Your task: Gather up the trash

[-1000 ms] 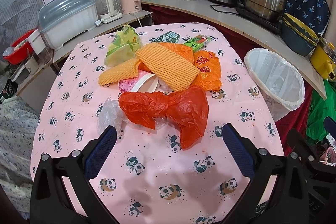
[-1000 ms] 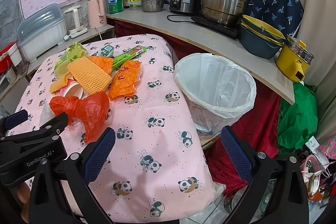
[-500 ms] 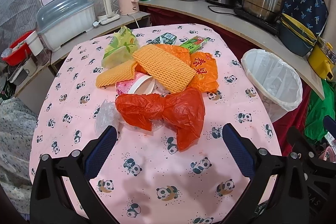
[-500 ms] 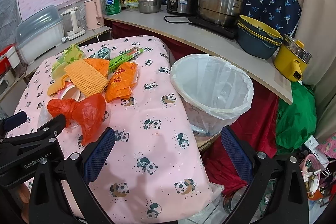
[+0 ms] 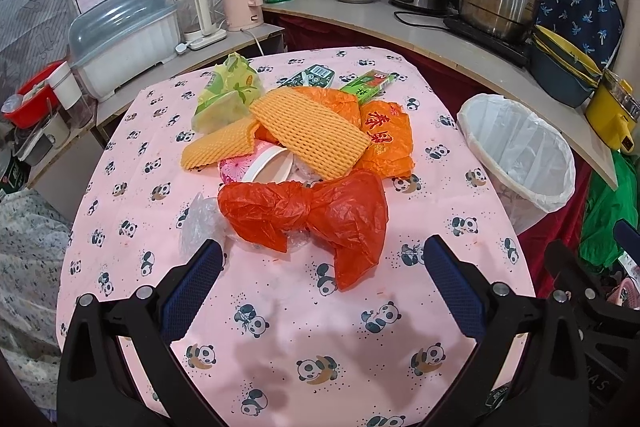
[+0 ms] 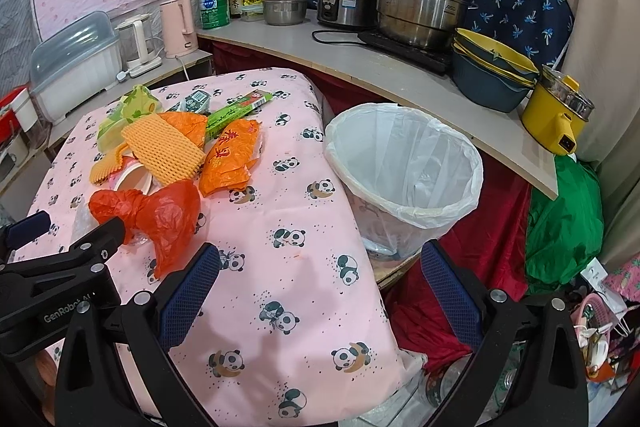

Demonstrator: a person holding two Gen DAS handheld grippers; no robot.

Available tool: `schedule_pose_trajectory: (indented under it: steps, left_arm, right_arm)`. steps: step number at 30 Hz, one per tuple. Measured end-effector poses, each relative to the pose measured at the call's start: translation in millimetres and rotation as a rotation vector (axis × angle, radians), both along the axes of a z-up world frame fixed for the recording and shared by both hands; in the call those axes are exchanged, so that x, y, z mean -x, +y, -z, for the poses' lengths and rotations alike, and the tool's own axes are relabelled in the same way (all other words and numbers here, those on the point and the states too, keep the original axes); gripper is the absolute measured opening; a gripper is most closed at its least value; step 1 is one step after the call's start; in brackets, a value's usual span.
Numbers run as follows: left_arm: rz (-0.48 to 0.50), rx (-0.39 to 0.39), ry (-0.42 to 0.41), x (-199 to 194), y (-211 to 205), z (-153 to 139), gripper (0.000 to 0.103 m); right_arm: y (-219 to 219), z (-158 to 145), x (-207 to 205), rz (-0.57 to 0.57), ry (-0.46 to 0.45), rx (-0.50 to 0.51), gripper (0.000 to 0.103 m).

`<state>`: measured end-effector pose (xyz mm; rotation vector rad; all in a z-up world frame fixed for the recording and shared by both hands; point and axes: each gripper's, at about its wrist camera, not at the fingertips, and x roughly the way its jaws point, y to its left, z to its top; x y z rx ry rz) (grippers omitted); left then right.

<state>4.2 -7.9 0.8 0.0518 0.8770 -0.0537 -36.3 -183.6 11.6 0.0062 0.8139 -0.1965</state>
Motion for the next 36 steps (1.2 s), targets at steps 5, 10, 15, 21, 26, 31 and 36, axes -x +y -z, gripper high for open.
schedule_pose_trajectory:
  steps: [5, 10, 15, 21, 26, 31, 36]
  left_arm:
    - [0.008, 0.0, 0.004, -0.8, -2.0, -1.1, 0.096]
    - [0.008, 0.003, 0.009, -1.6, -0.5, 0.2, 0.096]
    - [0.005, 0.006, 0.015, -2.1, 1.5, 1.9, 0.096]
    - [0.005, 0.005, 0.014, -2.1, 1.4, 1.8, 0.096]
    - [0.003, 0.005, 0.015, -2.2, 1.3, 1.9, 0.096]
    - [0.002, 0.004, 0.01, -1.9, 1.2, 2.1, 0.096]
    - [0.001, 0.005, 0.01, -1.8, 0.8, 2.6, 0.096]
  right_arm:
    - [-1.8, 0.8, -0.6, 0.004, 0.001, -0.001, 0.096]
    - [-3.3, 0.7, -1.1, 0.004, 0.001, -0.004, 0.096]
    - [-6.3, 1.0, -1.8, 0.009, 0.0, -0.005, 0.096]
    - [-6.3, 0.7, -1.6, 0.007, -0.001, -0.005, 0.096]
    - [-7.3, 1.0, -1.5, 0.007, 0.0, -0.006, 0.096]
    - [-6.5, 0.8, -1.4, 0.007, 0.0, -0.007, 0.096]
    - [-7.0, 1.1, -1.6, 0.007, -0.001, -0.007, 0.096]
